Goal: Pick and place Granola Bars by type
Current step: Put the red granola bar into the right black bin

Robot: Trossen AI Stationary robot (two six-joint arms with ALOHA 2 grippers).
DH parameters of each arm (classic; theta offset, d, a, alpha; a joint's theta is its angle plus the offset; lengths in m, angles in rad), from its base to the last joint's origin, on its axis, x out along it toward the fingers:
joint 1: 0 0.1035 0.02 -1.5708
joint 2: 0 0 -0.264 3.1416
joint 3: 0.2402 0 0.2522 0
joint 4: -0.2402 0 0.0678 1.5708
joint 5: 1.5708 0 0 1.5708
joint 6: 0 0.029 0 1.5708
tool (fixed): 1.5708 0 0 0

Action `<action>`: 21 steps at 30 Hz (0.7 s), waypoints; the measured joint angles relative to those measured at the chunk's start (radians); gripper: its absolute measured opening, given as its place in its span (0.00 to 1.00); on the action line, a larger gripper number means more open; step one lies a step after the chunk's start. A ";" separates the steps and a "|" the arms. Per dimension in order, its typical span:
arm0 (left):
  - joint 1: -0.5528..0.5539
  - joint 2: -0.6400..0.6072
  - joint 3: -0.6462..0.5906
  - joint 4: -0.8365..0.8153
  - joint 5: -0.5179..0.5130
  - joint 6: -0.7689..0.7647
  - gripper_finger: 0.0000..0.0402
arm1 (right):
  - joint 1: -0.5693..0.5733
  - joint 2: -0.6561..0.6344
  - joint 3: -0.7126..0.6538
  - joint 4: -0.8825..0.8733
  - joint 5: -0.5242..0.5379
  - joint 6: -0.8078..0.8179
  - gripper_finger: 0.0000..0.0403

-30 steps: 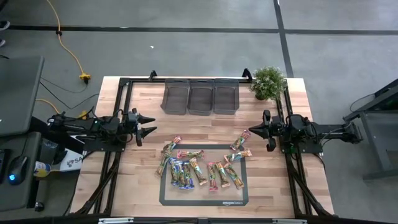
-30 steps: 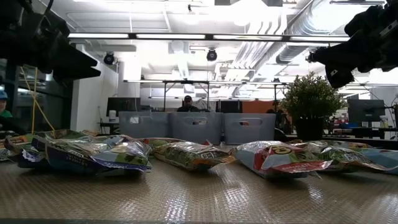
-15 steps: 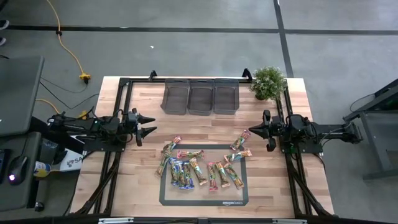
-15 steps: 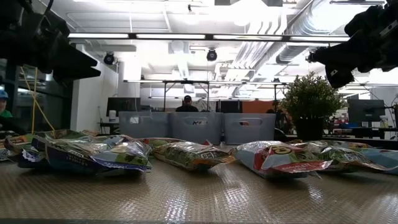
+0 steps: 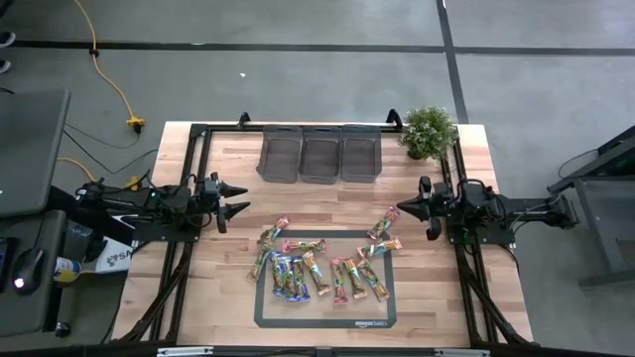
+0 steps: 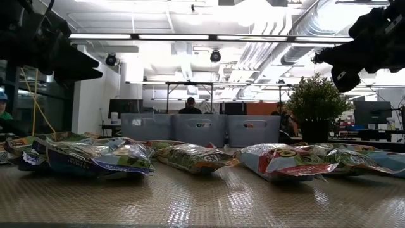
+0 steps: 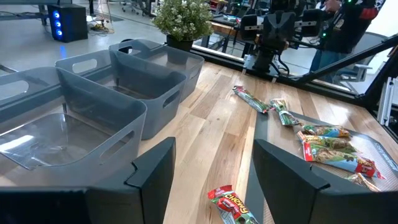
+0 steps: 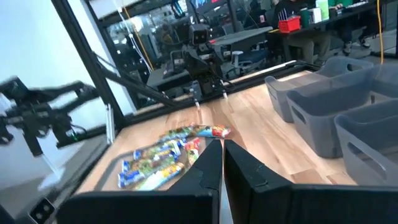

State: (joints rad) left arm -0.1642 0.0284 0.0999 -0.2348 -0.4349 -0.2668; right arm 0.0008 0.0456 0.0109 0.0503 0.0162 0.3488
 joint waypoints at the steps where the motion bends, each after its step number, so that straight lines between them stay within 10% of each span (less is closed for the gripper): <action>1: 0.000 0.000 0.000 0.000 0.000 0.000 0.53 | 0.000 0.000 0.000 0.005 0.000 0.013 0.00; 21: 0.000 0.000 0.000 0.000 0.000 0.000 0.53 | 0.000 0.050 0.136 -0.123 0.072 -0.150 0.00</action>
State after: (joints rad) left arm -0.1642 0.0284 0.1001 -0.2348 -0.4348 -0.2666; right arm 0.0007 0.0957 0.1466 -0.0725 0.0880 0.1992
